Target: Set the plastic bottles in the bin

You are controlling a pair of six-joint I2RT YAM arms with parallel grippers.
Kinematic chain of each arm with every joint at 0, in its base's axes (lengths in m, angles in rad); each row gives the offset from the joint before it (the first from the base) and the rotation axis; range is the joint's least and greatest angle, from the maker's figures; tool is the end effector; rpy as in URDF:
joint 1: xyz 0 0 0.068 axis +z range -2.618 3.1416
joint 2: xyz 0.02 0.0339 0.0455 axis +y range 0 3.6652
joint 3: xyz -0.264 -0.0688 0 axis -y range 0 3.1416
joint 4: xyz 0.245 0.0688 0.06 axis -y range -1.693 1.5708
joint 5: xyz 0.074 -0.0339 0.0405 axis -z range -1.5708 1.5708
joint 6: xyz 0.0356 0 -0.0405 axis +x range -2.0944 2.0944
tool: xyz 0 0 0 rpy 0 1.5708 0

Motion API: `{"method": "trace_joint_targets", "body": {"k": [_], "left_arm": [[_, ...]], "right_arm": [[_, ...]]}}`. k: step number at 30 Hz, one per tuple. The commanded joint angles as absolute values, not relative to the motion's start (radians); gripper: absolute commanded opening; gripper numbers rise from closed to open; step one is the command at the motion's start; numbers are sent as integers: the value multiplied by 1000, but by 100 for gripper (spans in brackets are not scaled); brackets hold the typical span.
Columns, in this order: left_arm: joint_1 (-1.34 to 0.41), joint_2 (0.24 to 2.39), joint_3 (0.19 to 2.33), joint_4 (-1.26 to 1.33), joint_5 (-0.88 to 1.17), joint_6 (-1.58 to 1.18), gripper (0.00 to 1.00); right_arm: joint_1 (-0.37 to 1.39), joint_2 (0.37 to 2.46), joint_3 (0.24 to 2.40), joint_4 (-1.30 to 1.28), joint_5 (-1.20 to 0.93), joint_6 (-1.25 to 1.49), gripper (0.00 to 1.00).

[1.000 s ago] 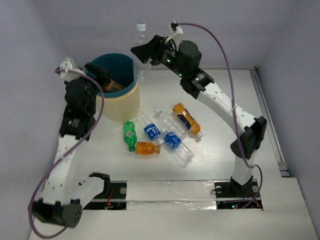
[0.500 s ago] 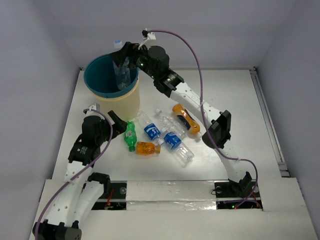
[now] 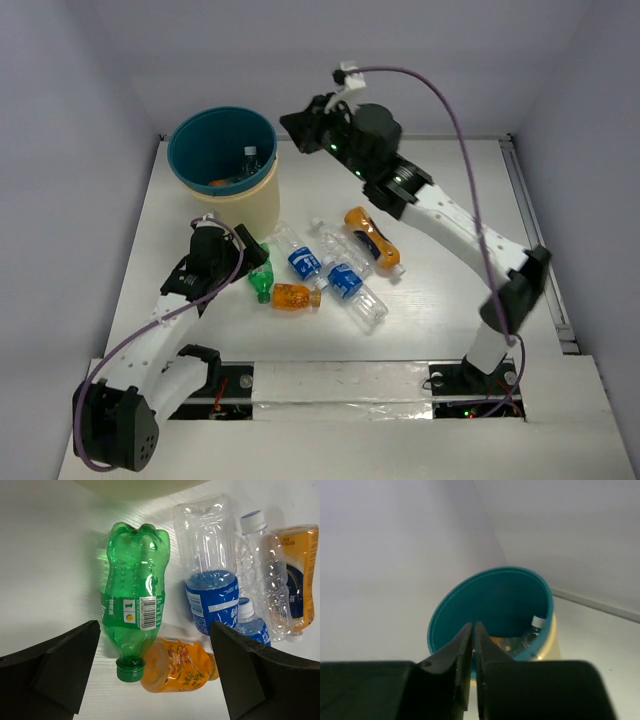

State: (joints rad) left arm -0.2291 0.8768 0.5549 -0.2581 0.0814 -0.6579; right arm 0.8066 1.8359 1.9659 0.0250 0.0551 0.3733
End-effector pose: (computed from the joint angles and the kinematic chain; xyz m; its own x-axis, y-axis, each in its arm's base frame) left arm 0.1884 -0.0469 0.2358 -0.6012 -0.4856 -0.6346 -0.0948 0.8319 -0.5467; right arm 0.3007 0.3109 0.4764 -0.1497 0.3701 -0.9169 -0.6751 0.6393 0.3682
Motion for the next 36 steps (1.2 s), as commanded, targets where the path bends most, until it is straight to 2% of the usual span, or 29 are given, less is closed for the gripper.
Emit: {"method": "trace_joint_targets", "body": {"k": [1,3,5,6,7,9,11,17,19,24,27,32,33,35,36], "left_arm": [[-245,919,551,-155,31,-683,89],[-256,939,545,-137,9,-684,88],[-265,968,535,-123,9,-690,87],[-265,974,529,-111,-42,-699,87],[-279,992,525,-104,-60,-704,87],[-291,1032,519,-74,-113,-719,87],[-302,1072,520,-54,-126,-726,87],[-331,1198,534,-8,-170,-733,86],[-331,1219,535,-8,-183,-733,85],[-331,1241,514,41,-179,-742,74],[-331,1252,491,63,-189,-752,72],[-331,1262,463,86,-199,-753,56],[-331,1261,460,90,-204,-753,49],[-331,1237,451,83,-207,-759,41],[-331,1221,449,69,-204,-759,40]], "right_arm": [[808,1613,1623,150,126,313,8],[776,1485,1489,140,136,330,10],[726,1415,1319,123,147,356,23],[701,1355,1265,111,132,377,31],[672,1332,1217,101,82,393,49],[583,1302,1120,34,23,414,69],[540,1299,1051,-35,15,396,79],[423,1443,1077,-230,-81,250,92],[423,1492,1123,-290,-80,212,93],[423,1612,1184,-341,-155,172,95],[423,1684,1227,-377,-152,169,97],[423,1782,1301,-414,-107,173,98],[423,1799,1330,-428,-106,170,98],[423,1842,1354,-439,-95,167,99],[423,1856,1365,-449,-92,167,99]]}}
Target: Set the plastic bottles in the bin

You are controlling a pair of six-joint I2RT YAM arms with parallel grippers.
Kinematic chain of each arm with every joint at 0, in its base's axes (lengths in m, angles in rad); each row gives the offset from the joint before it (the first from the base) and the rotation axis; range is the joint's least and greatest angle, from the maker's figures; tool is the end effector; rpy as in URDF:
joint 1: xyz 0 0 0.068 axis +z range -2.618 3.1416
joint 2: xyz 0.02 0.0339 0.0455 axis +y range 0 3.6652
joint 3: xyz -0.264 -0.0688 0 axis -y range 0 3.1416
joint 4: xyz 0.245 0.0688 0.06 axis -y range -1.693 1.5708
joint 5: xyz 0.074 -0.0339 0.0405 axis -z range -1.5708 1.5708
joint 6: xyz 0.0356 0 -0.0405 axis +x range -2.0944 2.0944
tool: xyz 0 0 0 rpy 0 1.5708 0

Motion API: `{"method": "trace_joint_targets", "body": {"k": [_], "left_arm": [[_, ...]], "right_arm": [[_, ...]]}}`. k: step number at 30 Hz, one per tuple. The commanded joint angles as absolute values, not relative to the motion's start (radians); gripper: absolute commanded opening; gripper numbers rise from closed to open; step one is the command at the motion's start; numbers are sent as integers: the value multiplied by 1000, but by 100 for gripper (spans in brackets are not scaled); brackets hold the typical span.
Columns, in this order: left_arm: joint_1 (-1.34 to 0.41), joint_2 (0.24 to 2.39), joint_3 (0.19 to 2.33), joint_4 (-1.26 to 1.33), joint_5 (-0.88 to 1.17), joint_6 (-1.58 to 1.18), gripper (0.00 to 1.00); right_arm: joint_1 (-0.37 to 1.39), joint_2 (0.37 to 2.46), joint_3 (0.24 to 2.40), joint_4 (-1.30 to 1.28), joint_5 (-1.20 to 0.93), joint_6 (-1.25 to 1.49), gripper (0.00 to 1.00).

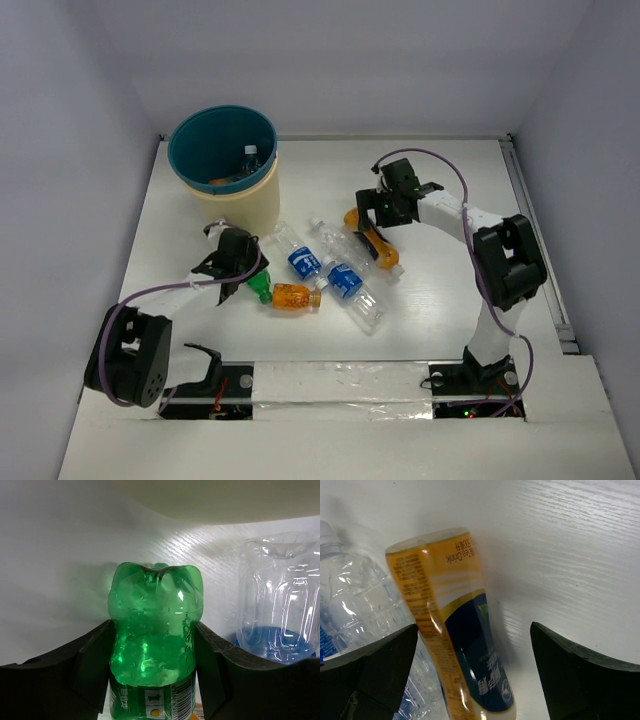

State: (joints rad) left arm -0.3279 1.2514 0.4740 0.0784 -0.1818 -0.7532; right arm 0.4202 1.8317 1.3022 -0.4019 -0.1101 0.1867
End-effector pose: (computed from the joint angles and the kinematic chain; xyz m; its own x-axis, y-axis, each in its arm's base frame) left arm 0.2267 -0.0703 0.1649 -0.5714 -0.5162 -0.6380 -0.2812 0.8535 -0.4387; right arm 0.3592 0.1648 0.2088 -0.8063 -0.1582 -0.5700 -0.3213 0.9262 0.1974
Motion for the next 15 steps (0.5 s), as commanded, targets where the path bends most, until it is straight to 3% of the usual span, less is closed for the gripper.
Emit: {"method": "trace_joint_targets", "body": {"k": [1,9,12,15], "left_arm": [[-331,1175,451,60,-204,-759,36],[-340,846,590,-216,-207,-723,35],[-341,755,721,-309,-222,-697,35],[-341,738,889,-333,-230,-664,35]], "right_arm": [[423,1880,1387,-454,-92,164,98],[423,1986,1497,-503,-101,150,91],[423,2006,1512,-500,-95,153,82],[423,1982,1496,-465,-75,176,67]]}}
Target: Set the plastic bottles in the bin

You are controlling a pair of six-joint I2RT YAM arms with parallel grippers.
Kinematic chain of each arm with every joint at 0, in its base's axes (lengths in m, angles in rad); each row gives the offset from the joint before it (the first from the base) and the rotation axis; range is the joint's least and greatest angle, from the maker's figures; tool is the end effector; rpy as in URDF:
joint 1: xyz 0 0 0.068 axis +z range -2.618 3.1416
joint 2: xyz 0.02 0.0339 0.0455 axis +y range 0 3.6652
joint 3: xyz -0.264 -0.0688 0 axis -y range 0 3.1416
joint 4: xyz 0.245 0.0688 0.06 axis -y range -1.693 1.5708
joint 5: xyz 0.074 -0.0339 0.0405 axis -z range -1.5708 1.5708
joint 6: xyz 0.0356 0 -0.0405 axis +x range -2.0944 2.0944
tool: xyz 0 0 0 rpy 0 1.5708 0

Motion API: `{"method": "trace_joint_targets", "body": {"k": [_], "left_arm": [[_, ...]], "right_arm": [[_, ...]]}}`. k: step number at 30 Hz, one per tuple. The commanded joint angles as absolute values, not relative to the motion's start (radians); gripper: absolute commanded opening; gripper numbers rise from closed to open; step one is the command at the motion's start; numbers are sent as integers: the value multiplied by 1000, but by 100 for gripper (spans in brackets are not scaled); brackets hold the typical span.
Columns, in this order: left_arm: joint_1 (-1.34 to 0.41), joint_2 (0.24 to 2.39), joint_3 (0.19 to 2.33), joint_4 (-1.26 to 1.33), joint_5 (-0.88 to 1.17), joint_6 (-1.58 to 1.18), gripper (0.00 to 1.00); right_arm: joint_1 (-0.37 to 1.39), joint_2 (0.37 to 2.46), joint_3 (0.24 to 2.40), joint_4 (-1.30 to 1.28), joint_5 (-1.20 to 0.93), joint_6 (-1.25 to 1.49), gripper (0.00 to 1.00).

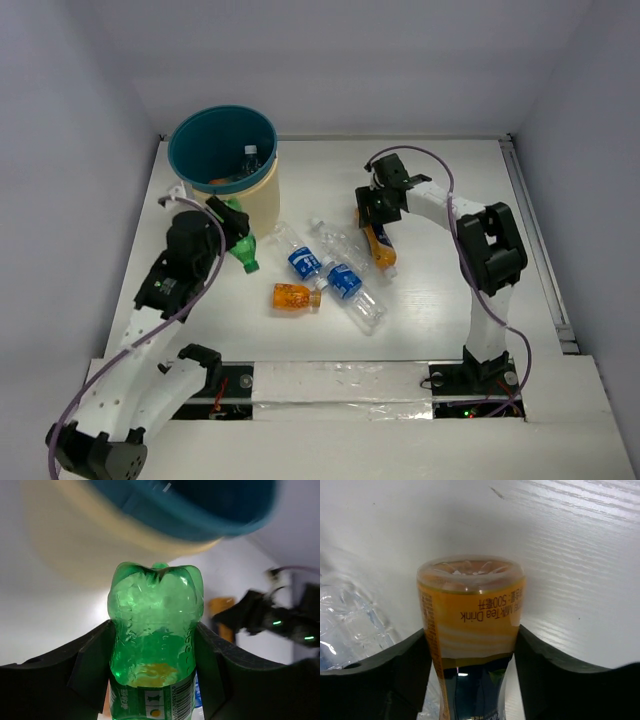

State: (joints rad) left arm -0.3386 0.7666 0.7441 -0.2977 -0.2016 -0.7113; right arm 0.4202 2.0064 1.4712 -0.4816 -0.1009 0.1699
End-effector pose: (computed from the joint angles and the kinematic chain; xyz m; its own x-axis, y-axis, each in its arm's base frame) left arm 0.1717 -0.0529 0.3168 -0.3203 -0.5653 -0.7602 -0.0831 0.8161 -0.5719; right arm 0.3914 0.1788 0.1865 -0.8421 -0.1920 -0.5040 -0.3164 0.9326 0.1734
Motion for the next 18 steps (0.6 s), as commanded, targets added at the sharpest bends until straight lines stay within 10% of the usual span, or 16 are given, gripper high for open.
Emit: {"method": "trace_joint_targets", "body": {"k": [1,18], "left_arm": [[-341,750,982,-330,-230,-655,35],[-330,1314,1637,-80,-604,-379,40]], "right_arm": [[423,1968,1488,-454,-63,182,62],[423,1442,1368,-336,83,242,57]]}}
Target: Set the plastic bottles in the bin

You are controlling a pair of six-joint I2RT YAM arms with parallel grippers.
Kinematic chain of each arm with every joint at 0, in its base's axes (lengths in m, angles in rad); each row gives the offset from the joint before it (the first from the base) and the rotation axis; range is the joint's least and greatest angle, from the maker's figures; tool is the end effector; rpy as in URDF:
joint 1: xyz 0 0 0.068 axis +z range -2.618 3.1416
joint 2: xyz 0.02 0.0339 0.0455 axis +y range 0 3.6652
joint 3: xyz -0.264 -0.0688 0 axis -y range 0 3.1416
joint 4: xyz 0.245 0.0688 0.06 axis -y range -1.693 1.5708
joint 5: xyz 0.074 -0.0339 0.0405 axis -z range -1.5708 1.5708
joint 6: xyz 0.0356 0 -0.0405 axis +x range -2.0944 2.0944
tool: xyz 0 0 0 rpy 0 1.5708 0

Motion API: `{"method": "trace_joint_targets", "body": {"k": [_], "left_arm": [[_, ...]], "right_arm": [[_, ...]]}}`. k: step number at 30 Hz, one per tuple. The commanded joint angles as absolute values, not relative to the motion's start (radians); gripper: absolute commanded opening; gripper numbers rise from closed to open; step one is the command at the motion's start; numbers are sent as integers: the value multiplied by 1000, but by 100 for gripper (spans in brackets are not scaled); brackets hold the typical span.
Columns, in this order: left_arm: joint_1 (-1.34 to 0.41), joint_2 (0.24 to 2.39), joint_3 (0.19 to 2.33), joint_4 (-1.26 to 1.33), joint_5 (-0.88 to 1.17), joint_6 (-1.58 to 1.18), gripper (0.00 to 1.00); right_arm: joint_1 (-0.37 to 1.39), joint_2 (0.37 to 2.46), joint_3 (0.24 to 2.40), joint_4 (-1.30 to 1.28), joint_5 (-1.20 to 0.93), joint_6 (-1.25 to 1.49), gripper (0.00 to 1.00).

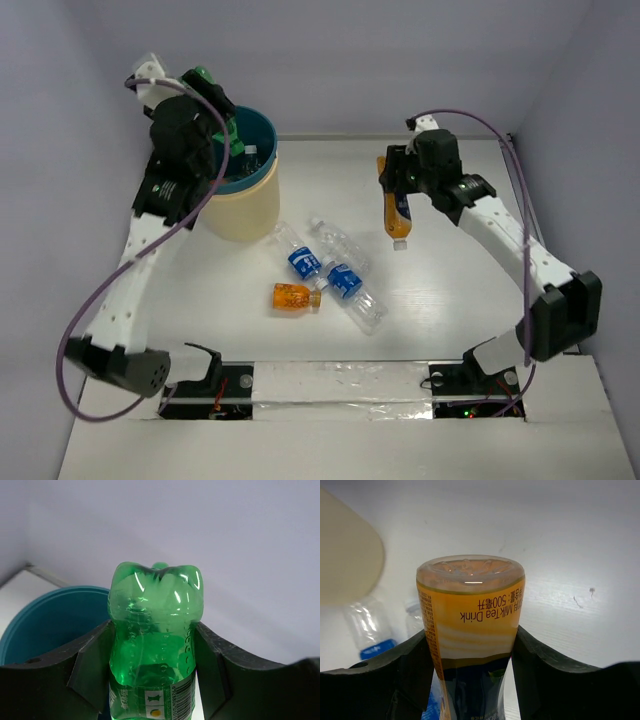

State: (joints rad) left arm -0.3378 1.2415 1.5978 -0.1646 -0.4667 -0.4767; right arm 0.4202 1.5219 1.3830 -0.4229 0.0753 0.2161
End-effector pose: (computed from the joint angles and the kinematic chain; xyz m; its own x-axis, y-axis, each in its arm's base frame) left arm 0.2385 -0.0668 0.5252 0.2151 -0.5099 -0.8329 -0.0248 0.8497 -0.5266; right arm 0.3213 0.1406 0.3444 -0.5498 -0.0115 -0.8352 -0.2363 0.9612 0.1423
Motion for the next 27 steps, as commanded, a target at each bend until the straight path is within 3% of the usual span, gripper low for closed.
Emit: {"method": "trace_joint_targets", "body": {"k": [1,6,9,10,14,18,20,27], "left_arm": [[-306,1359,1643,-71,-610,-359,40],[-246,1436,1626,-44,-586,-363,46],[-207,1442,1605,-41,-531,-383,61],[-198,1437,1603,-46,-513,-390,74],[-187,1378,1597,-83,-448,-408,91],[-187,1241,1501,-130,-327,-472,90],[-187,1116,1346,-126,-263,-506,86],[-196,815,918,-195,-48,-591,61]], "right_arm": [[423,1395,1371,-331,77,255,57],[423,1310,1433,-253,-72,314,57],[457,1299,1482,-174,-119,373,57],[468,1304,1512,-152,-129,399,57],[537,1390,1656,-83,-152,443,58],[623,1578,1829,-2,-140,497,58],[649,1633,1874,73,-120,540,58],[712,1934,2205,149,-9,598,59]]}}
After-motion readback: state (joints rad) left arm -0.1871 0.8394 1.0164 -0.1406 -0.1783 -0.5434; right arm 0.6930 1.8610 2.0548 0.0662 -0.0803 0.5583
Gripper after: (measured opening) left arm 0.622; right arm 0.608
